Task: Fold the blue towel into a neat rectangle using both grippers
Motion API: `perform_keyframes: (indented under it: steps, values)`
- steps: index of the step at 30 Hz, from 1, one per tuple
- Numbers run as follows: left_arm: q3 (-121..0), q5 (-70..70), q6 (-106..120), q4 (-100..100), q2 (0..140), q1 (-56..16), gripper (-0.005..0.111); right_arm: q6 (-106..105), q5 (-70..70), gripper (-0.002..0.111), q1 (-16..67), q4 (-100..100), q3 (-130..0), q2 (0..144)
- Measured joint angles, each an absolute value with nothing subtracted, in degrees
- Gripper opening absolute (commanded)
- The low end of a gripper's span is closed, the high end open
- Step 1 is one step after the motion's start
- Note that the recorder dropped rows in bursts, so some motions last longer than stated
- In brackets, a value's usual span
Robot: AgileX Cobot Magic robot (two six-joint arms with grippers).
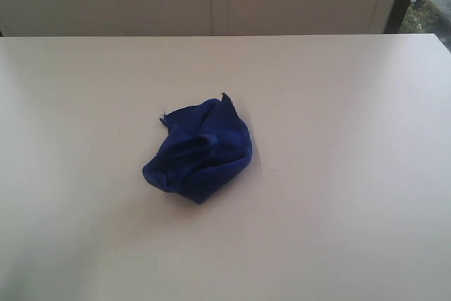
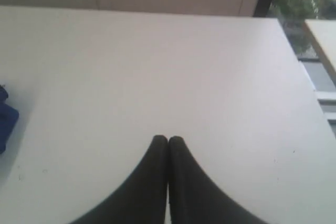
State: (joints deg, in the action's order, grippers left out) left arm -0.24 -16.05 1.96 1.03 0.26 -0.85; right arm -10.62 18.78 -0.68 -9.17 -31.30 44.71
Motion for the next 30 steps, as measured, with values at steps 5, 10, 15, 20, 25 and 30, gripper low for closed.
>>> perform_keyframes:
  steps: [5,10,15,20,25,30]
  values:
    - [-0.2,-16.0,2.0,1.0,0.3,-0.9,0.0,-10.6,15.6,0.0,-0.7,-9.2,-35.3,58.4]
    - [-0.2,-16.0,2.0,1.0,0.3,-0.9,0.0,-10.6,8.6,0.0,-0.7,-10.4,-35.6,66.2]
    - [-0.2,-16.0,2.0,1.0,0.3,-0.9,0.0,-10.5,15.9,0.0,-0.7,-11.6,-43.9,72.4]
    - [-0.2,-16.0,2.0,1.0,0.3,-0.9,0.0,-10.5,26.1,0.0,0.5,-16.1,-56.2,79.7]
    - [-0.2,-16.0,2.0,1.0,0.3,-0.9,0.0,-10.5,28.2,0.0,5.9,-18.8,-63.4,86.5]
    - [-0.2,-16.0,2.0,1.0,0.3,-0.9,0.0,-10.5,30.0,0.0,11.5,-22.4,-70.5,94.7]
